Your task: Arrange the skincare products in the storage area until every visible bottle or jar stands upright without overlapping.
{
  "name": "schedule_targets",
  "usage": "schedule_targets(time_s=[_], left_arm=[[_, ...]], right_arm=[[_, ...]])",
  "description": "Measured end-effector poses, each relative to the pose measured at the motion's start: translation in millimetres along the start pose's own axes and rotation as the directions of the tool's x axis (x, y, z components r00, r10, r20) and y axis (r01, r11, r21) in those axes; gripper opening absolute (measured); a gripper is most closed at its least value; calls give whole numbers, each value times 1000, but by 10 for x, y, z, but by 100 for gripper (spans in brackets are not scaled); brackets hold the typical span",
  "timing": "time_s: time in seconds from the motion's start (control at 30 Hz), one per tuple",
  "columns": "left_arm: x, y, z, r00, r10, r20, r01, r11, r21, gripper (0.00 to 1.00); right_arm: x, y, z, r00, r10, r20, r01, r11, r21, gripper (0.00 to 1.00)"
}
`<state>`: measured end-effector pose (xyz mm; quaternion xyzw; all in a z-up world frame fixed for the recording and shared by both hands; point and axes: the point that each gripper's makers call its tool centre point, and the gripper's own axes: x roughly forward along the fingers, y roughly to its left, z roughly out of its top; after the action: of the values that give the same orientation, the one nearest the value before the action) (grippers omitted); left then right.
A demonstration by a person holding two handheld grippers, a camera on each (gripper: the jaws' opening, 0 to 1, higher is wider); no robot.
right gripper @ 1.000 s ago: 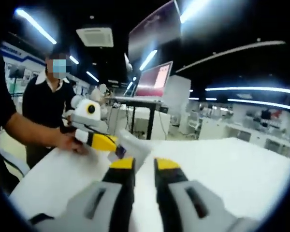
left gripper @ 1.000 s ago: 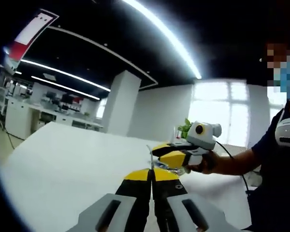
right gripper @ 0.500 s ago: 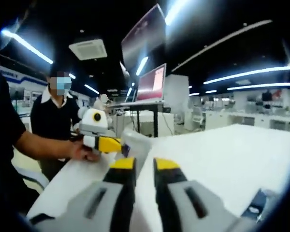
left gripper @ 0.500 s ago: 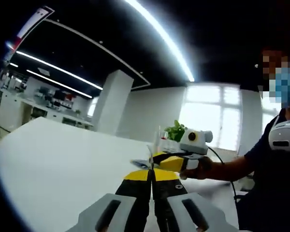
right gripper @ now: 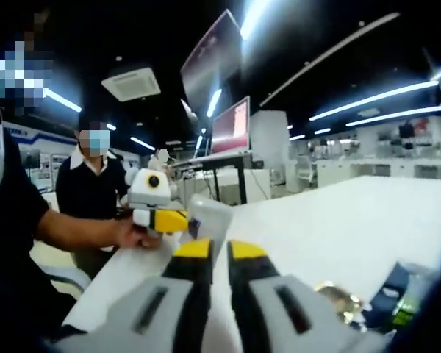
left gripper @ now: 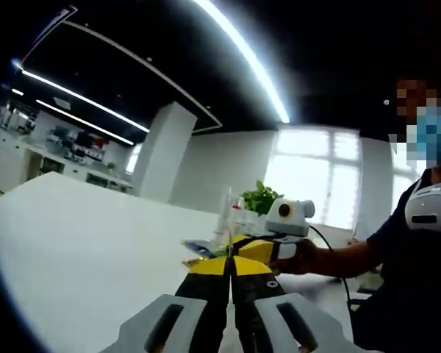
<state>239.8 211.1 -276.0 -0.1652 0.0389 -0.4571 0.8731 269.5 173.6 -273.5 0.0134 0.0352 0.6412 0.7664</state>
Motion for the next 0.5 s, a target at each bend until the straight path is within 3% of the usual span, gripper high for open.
schedule_targets(time_s=[0.23, 0.37, 0.5], left_arm=[[79, -109, -26, 1000, -21, -1, 21, 1000, -5, 0], [87, -115, -29, 1000, -13, -1, 13, 1000, -6, 0], [95, -77, -43, 1000, 0, -14, 0, 1000, 2, 0]], right_arm=[[-27, 45, 0, 999, 34, 21, -36, 998, 53, 7], [-75, 47, 2, 999, 35, 29, -36, 999, 35, 0], [-84, 21, -3, 1000, 23, 21, -23, 1000, -4, 0]])
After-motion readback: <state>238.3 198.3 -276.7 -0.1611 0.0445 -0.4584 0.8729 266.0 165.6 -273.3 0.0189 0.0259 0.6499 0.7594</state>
